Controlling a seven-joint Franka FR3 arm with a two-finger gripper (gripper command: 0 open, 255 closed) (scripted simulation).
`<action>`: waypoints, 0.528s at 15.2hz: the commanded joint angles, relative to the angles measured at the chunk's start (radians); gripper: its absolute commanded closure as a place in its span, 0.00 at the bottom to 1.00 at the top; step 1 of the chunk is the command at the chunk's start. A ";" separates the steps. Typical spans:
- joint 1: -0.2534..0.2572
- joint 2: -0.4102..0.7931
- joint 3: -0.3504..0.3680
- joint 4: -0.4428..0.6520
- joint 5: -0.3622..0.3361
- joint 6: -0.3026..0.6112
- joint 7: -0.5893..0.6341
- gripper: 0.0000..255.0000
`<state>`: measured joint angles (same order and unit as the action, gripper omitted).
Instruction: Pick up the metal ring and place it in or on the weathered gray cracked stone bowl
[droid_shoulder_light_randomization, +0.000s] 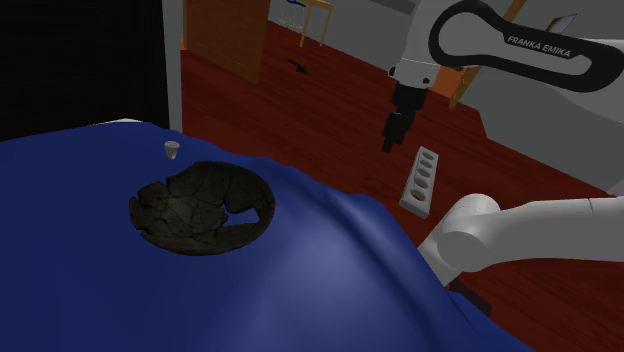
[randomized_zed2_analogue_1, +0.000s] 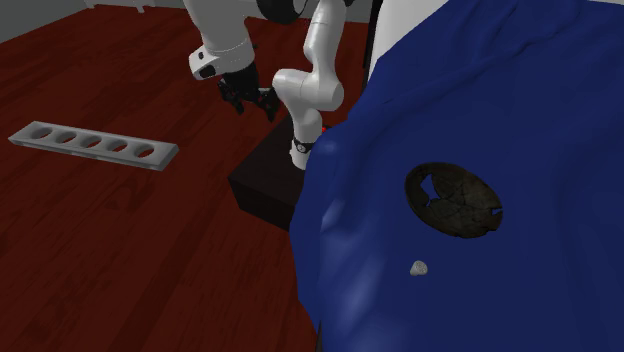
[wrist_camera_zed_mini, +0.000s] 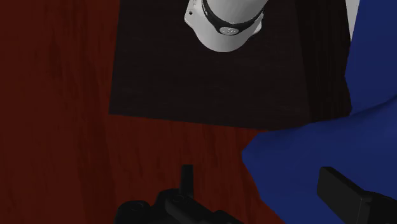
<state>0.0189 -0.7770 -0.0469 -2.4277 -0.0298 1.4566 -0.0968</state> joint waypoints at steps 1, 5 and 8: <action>0.000 0.000 0.000 0.000 0.000 0.000 0.000 0.00; 0.033 0.049 0.083 0.028 0.074 0.040 0.100 0.00; 0.055 0.098 0.144 0.061 0.120 0.073 0.173 0.00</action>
<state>0.0652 -0.6928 0.0732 -2.3795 0.0715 1.5212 0.0462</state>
